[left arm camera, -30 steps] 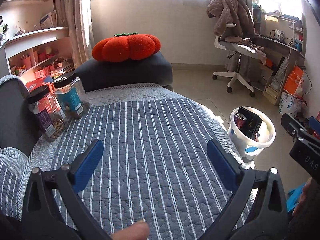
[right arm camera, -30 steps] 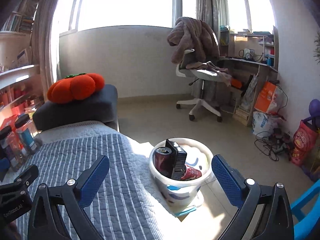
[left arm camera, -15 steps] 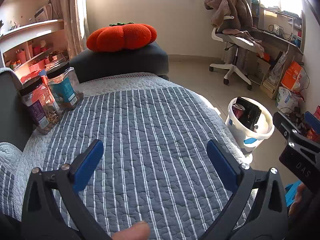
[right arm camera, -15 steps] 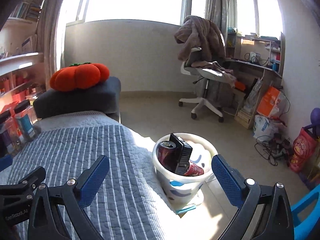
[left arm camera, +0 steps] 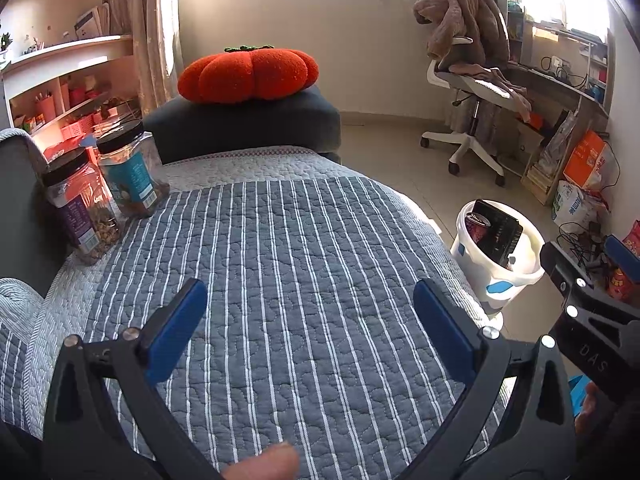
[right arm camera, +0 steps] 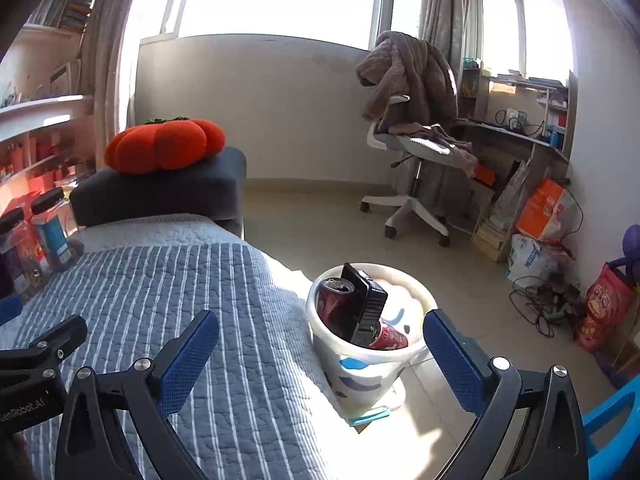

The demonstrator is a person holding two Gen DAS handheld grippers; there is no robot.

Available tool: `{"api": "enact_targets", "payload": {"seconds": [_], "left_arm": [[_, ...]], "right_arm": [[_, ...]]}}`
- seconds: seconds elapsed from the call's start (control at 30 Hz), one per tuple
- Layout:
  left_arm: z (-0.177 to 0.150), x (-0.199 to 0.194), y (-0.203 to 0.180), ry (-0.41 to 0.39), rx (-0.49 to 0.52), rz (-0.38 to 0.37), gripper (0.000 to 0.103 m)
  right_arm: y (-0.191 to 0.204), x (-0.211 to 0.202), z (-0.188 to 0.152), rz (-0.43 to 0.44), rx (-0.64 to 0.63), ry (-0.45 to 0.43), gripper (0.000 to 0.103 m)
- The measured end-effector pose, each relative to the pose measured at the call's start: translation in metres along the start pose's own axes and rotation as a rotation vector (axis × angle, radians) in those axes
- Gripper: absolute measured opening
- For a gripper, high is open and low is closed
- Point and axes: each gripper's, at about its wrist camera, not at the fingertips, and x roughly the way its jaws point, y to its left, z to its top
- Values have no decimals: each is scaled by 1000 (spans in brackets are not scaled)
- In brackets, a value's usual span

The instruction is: Collect trash

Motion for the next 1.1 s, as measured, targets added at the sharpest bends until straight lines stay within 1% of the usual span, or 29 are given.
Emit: {"api": "enact_targets", "payload": {"seconds": [0.6,1.1], "left_arm": [[-1,6,7,34,-40,2,102],[-1,6,7,30,-30,19,102]], "right_arm": [[6,2,-5,32,-40,31,103],[9,3,-7,56,-59,46,103]]}}
